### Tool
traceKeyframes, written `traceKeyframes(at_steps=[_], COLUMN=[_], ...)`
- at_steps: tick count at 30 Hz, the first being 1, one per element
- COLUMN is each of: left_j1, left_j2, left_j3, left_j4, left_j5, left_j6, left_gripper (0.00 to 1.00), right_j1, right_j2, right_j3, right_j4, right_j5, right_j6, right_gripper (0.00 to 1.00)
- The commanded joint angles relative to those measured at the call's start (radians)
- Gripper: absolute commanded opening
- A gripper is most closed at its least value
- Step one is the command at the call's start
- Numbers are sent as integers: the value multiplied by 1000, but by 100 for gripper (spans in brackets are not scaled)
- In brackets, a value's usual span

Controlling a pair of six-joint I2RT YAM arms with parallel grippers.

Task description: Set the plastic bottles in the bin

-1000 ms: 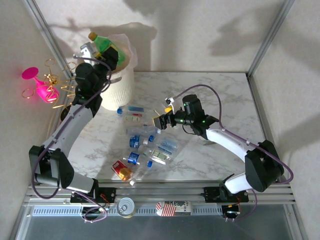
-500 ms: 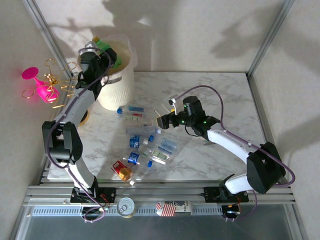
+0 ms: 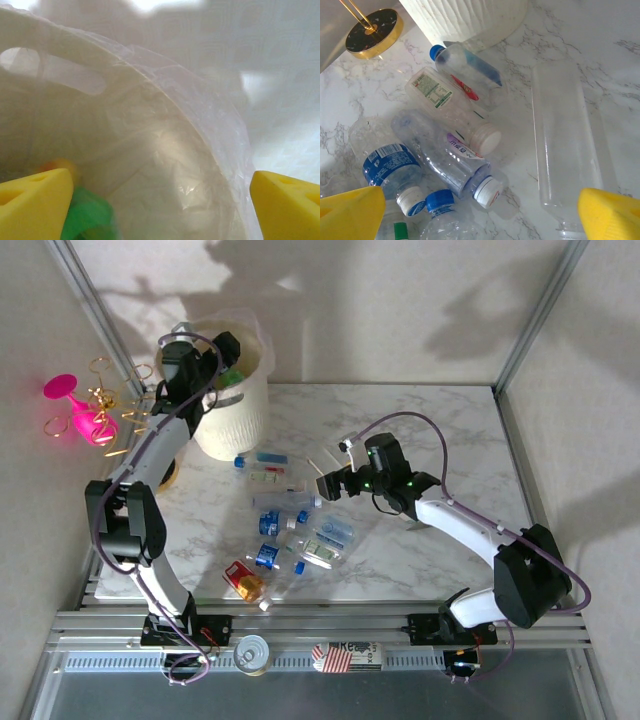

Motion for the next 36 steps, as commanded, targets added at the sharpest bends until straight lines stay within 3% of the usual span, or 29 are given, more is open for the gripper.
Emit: traceKeyframes(at_steps=[1, 7, 15, 20, 29, 36], left_j1=[-10, -69, -238, -314, -411, -437], left_j2=[-93, -245, -525, -678, -923, -1102], left_j3=[31, -48, -360, -556, -741, -896], left_j4=[10, 33, 96, 43, -351, -655], left_j5=[34, 40, -53, -107, -216, -210], left_j6=[1, 43, 84, 24, -139, -348], left_gripper=[94, 100, 100, 100, 100, 100], right_j1=[-5, -4, -5, -3, -3, -3], right_j2=[20, 76, 187, 221, 260, 269], right_j3=[47, 77, 158, 163, 166, 124], right_j4=[-8, -15, -97, -81, -25, 50], right_j5=[13, 13, 73, 113, 279, 211], right_j6=[-5, -8, -44, -21, 29, 65], right_gripper=[99, 99, 99, 99, 99, 99])
